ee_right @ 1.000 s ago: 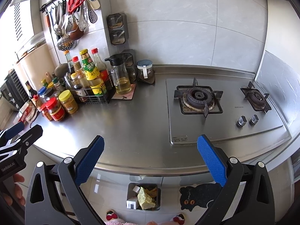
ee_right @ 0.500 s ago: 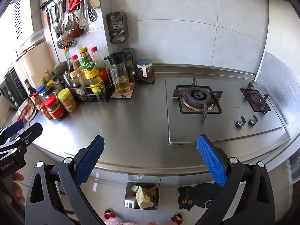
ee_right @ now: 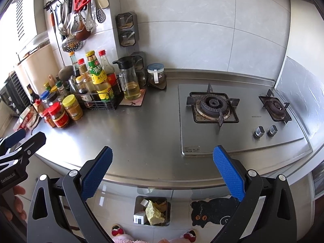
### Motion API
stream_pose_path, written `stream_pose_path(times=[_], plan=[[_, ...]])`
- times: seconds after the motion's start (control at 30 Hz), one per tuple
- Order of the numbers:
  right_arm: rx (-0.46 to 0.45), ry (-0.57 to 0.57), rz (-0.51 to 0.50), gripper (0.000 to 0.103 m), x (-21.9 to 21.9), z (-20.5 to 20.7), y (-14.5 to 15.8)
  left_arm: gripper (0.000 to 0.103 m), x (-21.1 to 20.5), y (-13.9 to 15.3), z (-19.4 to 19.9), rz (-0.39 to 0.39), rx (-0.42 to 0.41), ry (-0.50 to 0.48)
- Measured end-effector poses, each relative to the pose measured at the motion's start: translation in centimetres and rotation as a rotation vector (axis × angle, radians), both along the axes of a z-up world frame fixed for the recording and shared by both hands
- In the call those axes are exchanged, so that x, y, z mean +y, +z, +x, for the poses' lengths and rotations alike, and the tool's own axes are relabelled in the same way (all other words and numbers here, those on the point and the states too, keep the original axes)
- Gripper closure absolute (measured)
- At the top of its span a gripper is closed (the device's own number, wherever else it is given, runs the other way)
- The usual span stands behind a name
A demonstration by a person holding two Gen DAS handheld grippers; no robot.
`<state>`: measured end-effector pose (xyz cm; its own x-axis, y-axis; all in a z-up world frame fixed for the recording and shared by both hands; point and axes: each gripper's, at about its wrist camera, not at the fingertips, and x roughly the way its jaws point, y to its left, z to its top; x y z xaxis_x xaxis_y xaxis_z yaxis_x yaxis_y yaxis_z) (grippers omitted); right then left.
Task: Collect trash
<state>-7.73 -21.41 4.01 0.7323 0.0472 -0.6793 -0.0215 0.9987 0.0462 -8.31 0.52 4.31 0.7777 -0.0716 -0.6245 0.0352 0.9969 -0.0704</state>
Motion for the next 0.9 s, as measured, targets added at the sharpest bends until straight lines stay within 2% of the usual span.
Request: stream_pose_path(times=[0.67,0.83,0.9], plan=[[0.003,0.002,0.016,0.003,0.2,0.7,-0.2,0.008,-0.1,0.2,0.7,0.054,-0.006,0.037],[0.01,0.008,0.023,0.003,0.2,1.0,-0.5,0.008,-0.1,-0.1,0.8,0.057,-0.002,0.049],[0.014,0.01,0.023,0.003,0.3,1.1,-0.7,0.008,0.0,-0.2,0.8,0.029,0.011,0.034]])
